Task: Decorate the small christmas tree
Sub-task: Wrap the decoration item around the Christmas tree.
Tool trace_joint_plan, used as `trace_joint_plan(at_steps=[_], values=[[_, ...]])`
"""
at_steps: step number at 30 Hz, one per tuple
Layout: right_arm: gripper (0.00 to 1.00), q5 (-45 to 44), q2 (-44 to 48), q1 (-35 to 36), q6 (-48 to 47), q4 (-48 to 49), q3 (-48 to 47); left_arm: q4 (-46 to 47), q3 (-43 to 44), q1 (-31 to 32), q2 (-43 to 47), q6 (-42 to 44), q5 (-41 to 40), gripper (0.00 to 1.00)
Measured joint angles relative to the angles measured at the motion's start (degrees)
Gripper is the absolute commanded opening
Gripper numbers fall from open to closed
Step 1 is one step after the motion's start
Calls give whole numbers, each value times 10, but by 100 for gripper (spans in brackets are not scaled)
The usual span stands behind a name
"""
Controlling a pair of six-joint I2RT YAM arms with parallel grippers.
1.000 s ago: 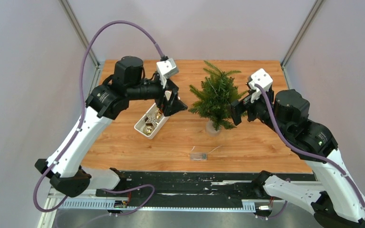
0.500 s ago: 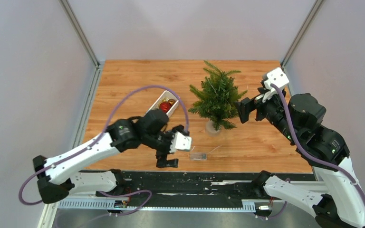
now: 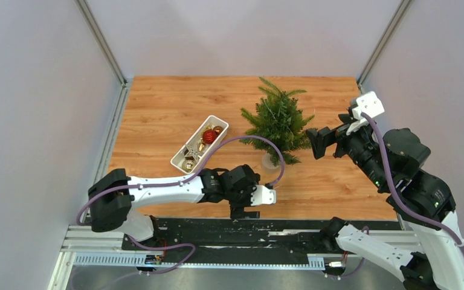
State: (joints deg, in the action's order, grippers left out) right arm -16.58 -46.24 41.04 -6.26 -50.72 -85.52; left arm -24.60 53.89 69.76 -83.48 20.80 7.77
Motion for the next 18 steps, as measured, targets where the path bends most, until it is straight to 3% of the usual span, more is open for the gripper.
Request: trace_joint_plan(at_steps=[7, 18], values=[[100, -9, 13, 0, 0, 1, 6, 60, 0, 0, -77, -28, -24, 99], [100, -9, 15, 0, 0, 0, 15, 83, 1, -25, -118, -45, -5, 82]])
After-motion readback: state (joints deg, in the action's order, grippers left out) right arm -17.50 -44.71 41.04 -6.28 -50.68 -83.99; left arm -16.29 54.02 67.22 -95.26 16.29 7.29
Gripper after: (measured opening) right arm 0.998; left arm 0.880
